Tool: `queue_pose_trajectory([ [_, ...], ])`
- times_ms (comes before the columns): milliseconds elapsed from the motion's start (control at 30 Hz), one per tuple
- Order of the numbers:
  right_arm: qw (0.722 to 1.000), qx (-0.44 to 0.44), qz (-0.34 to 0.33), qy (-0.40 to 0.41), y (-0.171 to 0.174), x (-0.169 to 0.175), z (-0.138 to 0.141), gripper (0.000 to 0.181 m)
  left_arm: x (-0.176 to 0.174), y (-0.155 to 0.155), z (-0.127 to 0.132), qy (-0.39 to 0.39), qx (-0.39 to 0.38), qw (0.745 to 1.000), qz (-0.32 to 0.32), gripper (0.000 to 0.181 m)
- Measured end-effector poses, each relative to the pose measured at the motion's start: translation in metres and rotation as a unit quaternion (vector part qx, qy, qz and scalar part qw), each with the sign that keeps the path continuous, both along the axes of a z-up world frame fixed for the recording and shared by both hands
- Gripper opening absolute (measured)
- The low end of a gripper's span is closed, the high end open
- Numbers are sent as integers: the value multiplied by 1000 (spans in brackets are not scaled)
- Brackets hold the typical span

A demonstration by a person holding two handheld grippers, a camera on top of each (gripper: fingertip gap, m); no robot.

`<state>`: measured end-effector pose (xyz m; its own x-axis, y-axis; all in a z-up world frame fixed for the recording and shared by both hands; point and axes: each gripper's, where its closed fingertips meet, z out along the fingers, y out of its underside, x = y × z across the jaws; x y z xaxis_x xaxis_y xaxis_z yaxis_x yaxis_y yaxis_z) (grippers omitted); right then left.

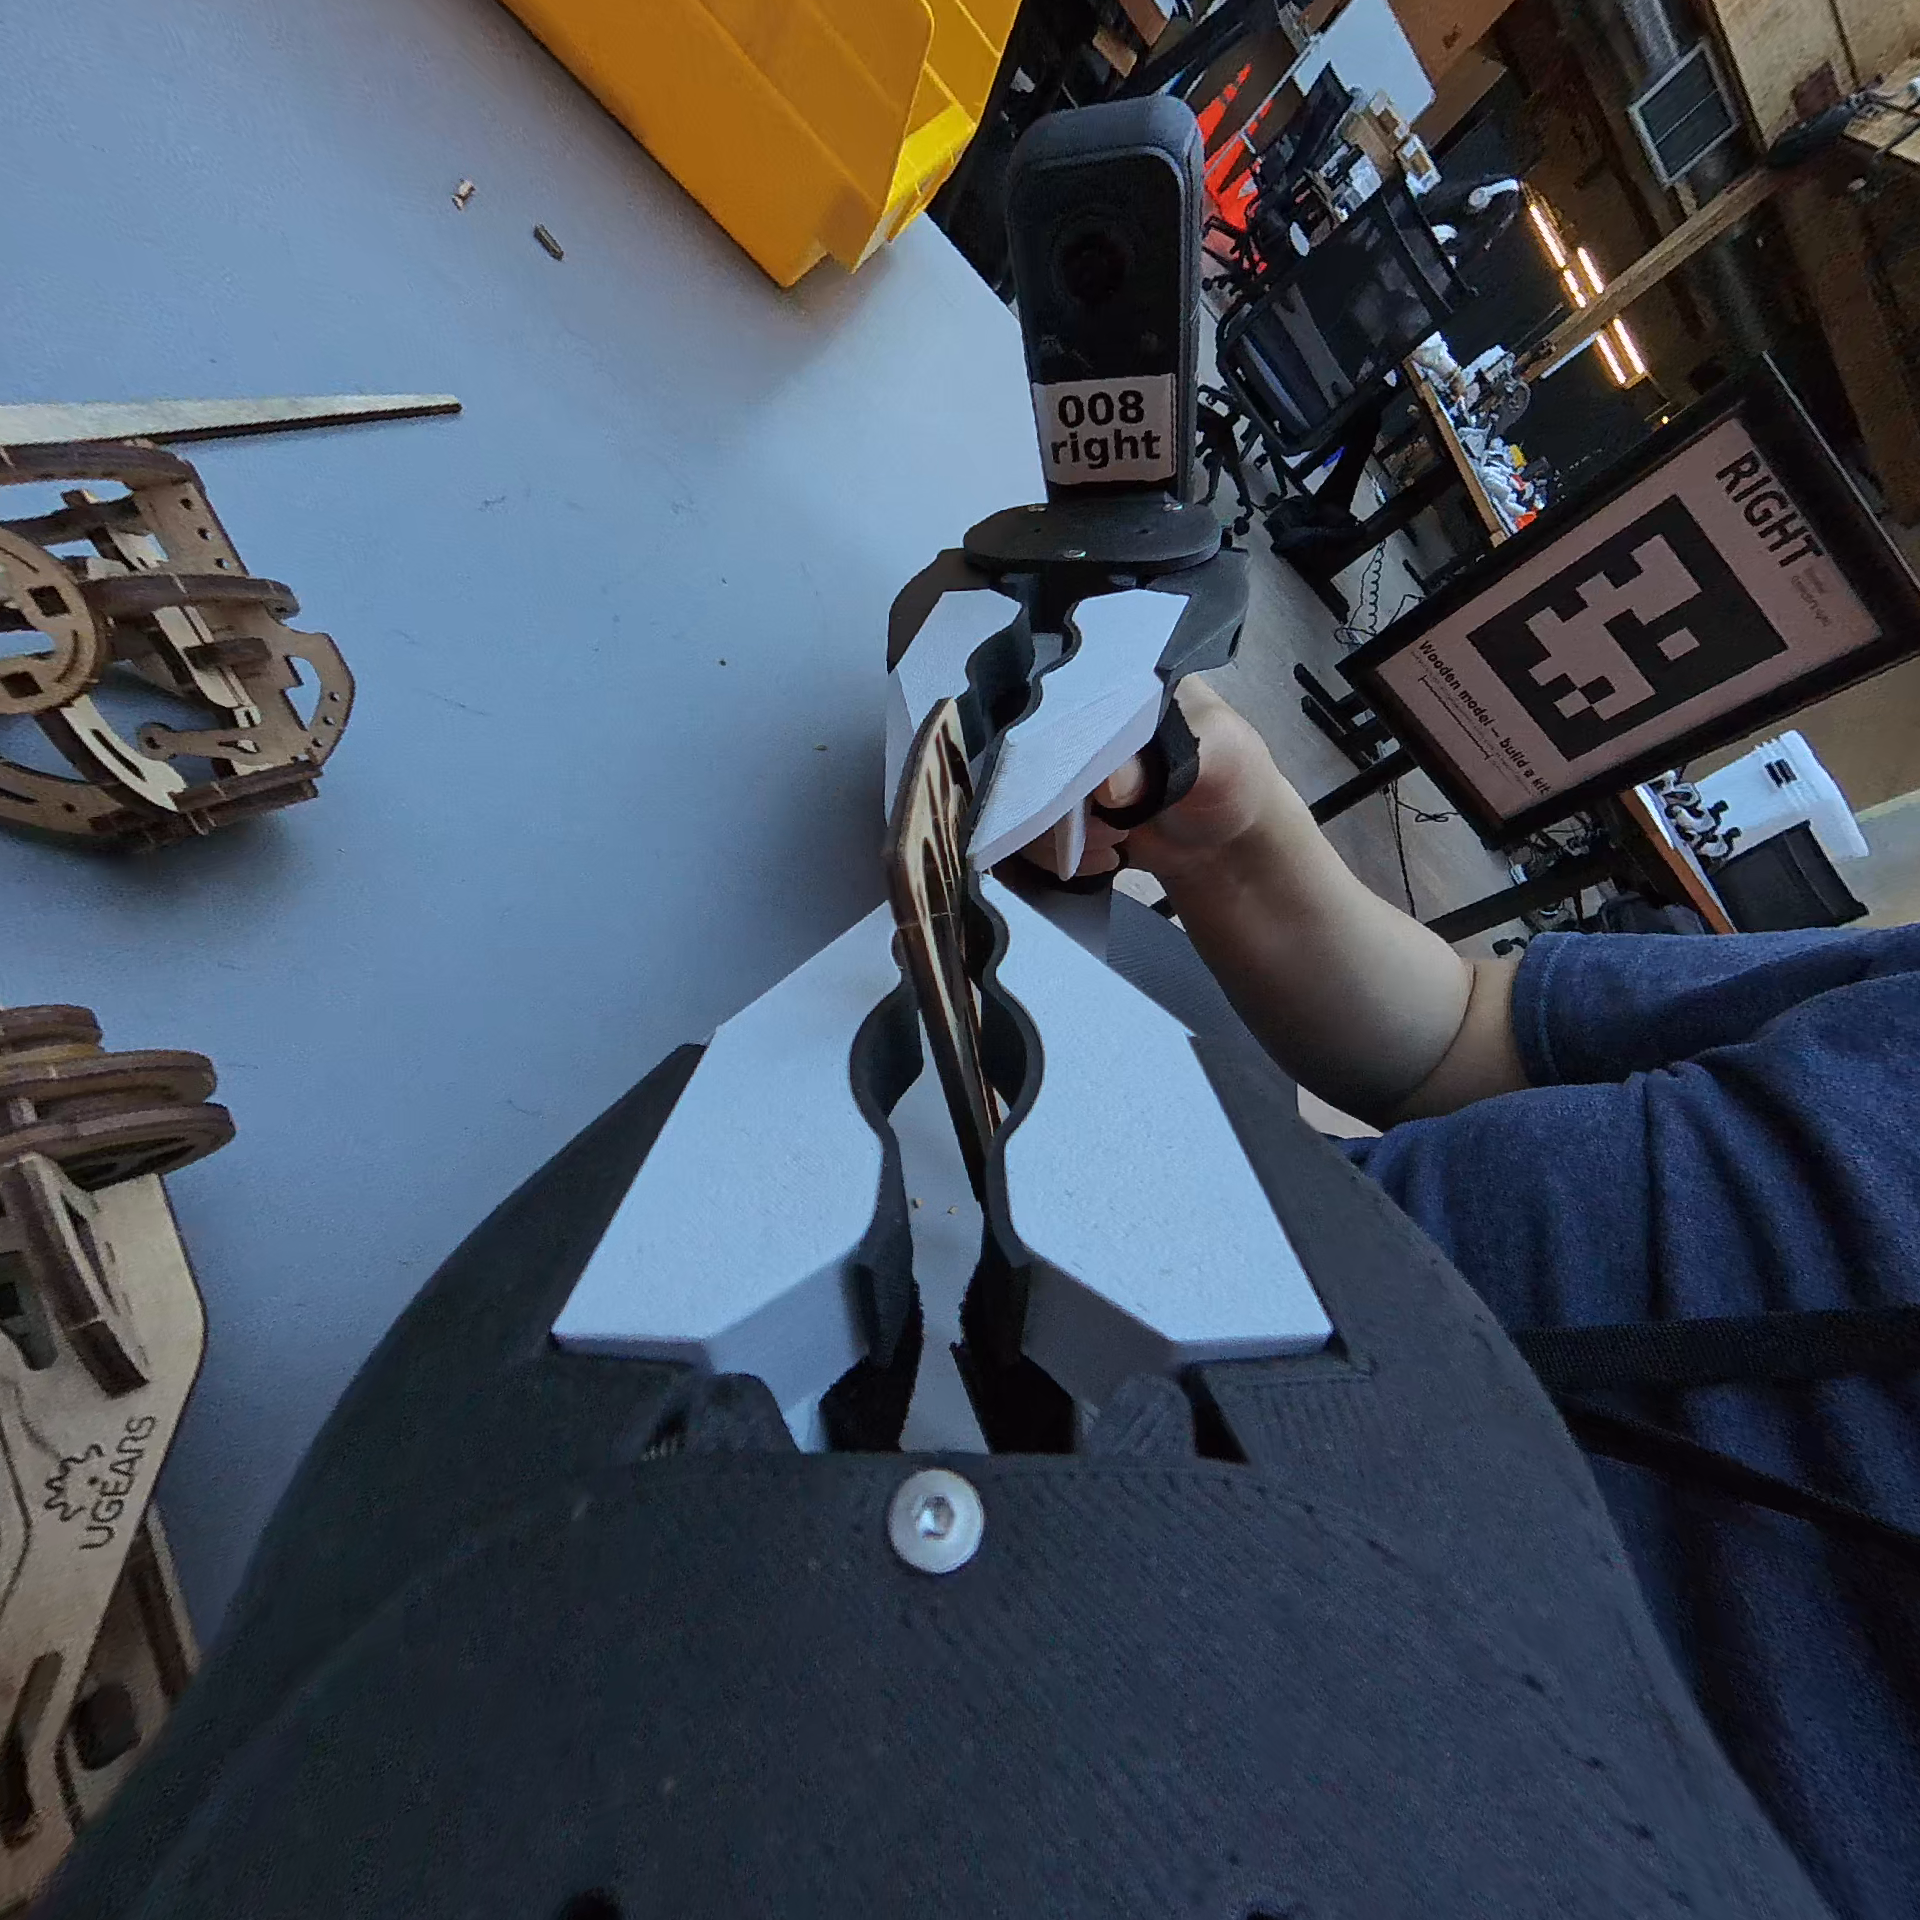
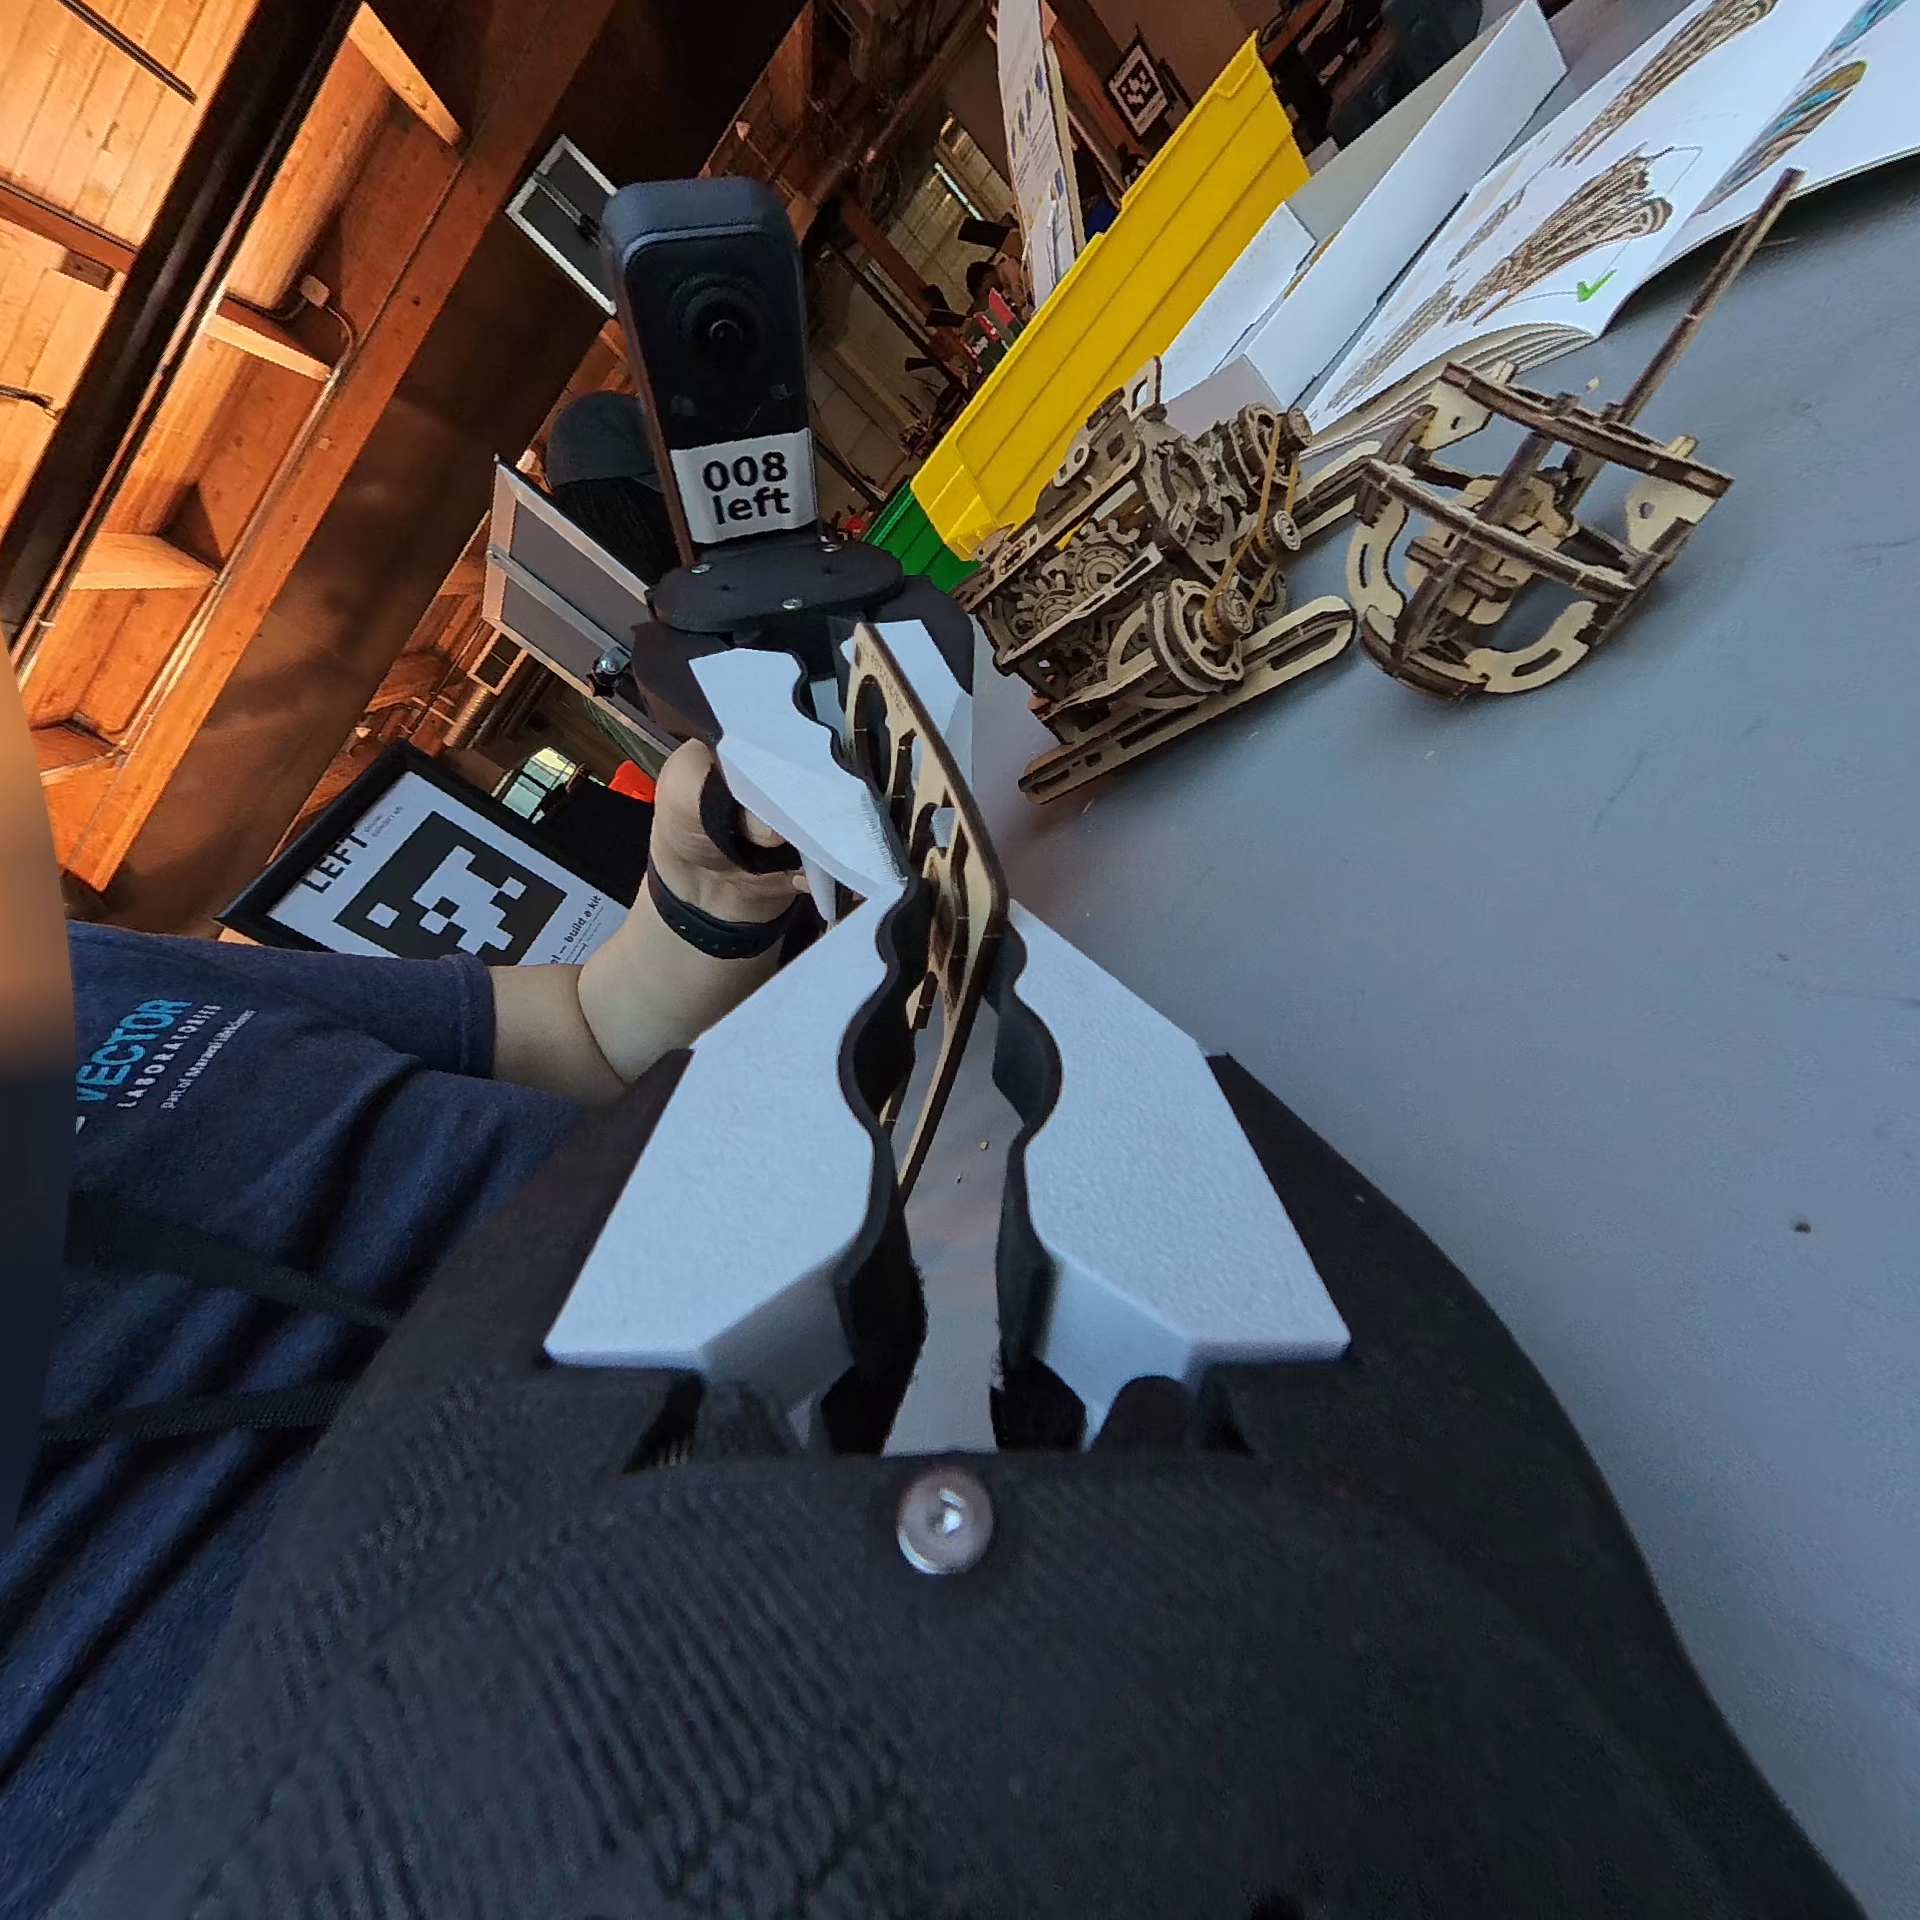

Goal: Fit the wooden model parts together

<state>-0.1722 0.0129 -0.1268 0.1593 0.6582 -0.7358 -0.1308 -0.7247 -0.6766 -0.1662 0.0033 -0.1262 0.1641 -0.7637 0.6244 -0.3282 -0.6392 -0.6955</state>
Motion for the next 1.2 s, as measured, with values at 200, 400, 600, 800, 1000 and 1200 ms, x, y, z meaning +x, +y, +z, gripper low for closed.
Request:
queue_pose_trajectory([
  [200, 1000, 3, -4, -14, 1, -1, -3, 7, -1, 0, -2, 9, 3, 1000, 4, 2],
  [400, 1000, -2, 20, 16, -4, -1, 3, 6, -1, -4, 4, -15, -9, 1000, -10, 1],
  [600, 996, -30, 37, 69, -6, 4, 12, 3, 4, -6, 9, -26, -3, 999, -22, 2],
  [800, 992, -48, 27, 113, -2, 12, 20, 8, 5, -9, 8, -24, -3, 999, -29, 2],
  [1000, 994, -39, 37, 97, -6, 9, 18, 4, 6, -9, 10, -34, -13, 999, -29, 1],
  [1200, 993, -16, 58, 101, -15, 7, 22, 0, 8, -14, 17, -61, -37, 996, -46, 1],
])
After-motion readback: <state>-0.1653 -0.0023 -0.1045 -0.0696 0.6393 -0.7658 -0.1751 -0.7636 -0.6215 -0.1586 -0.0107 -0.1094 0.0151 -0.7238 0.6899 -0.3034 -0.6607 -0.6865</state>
